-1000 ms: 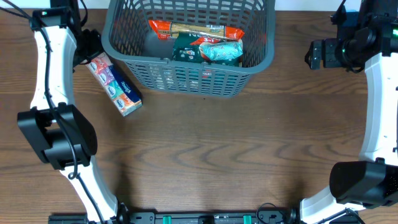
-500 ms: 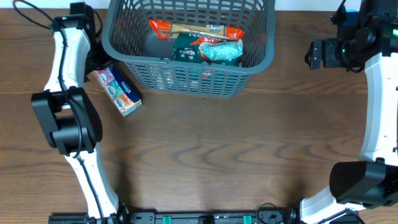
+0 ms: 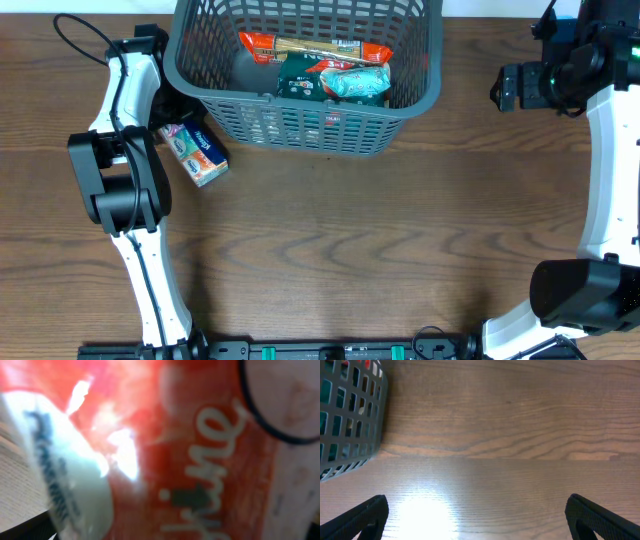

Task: Pack container
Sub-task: 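Grasp the multicolor tissue-pack strip with the left gripper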

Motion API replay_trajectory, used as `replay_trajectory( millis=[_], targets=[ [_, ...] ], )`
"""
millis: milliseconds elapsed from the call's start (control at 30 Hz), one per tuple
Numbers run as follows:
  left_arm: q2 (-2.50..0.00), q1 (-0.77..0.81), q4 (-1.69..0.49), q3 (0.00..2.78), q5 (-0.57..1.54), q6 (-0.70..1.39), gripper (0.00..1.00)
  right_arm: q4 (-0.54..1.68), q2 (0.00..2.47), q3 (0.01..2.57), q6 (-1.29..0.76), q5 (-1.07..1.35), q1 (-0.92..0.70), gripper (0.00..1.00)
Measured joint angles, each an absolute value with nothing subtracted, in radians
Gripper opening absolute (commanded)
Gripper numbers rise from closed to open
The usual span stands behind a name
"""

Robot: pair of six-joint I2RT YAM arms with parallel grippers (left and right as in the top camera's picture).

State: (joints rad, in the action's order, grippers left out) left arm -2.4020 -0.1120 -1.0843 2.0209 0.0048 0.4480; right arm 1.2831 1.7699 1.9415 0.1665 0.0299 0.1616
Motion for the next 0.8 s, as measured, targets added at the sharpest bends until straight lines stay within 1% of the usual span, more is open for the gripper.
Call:
replay_trajectory(
  millis=[67,100,167,333,367,400,433,467,567,667,700,733,800],
  targets=[
    [-2.402,-0.112,-1.073,2.02,0.006,0.45,0.88,1.283,1.77,1.942,0.169,0.03,0.162,0.99],
    [-2.402,-0.112,-1.069,2.02,0.006,0.451,0.81,1.283,1.77,1.942,0.17,0.03,0.162,0.99],
    [-2.402,-0.112,-1.066,2.02,0.009,0.449,0.79,1.284,1.77,1.942,0.171,0.03,0.162,0.99],
    [-2.402,-0.112,-1.046,2.012,0.012,0.448,0.67,1.287,1.77,1.942,0.174,0.03,0.162,0.99],
    [-2.402,-0.112,-1.044,2.005,0.012,0.449,0.58,1.287,1.77,1.942,0.174,0.03,0.162,0.99],
    [-2.402,-0.112,-1.044,2.0,0.012,0.452,0.52,1.288,1.77,1.942,0.174,0.03,0.162,0.99],
    [-2.402,-0.112,-1.042,1.993,0.012,0.449,0.48,1.288,1.77,1.942,0.174,0.03,0.162,0.99],
    [-2.402,-0.112,-1.042,1.99,0.012,0.445,0.46,1.288,1.77,1.942,0.174,0.03,0.162,0.99],
    [-2.401,-0.112,-1.044,1.99,0.009,0.445,0.32,1.29,1.77,1.942,0.174,0.03,0.162,0.99],
    [-2.397,-0.112,-1.048,1.99,0.009,0.442,0.15,1.291,1.77,1.942,0.174,0.03,0.162,0.99],
    [-2.397,-0.112,-1.048,1.99,0.009,0.442,0.11,1.291,1.77,1.942,0.174,0.03,0.162,0.99],
    [-2.397,-0.112,-1.052,1.99,0.008,0.442,0.09,1.291,1.77,1.942,0.175,0.03,0.162,0.99],
    [-2.397,-0.112,-1.056,1.99,0.009,0.44,0.08,1.295,1.77,1.942,0.177,0.03,0.162,0.99]
  ],
)
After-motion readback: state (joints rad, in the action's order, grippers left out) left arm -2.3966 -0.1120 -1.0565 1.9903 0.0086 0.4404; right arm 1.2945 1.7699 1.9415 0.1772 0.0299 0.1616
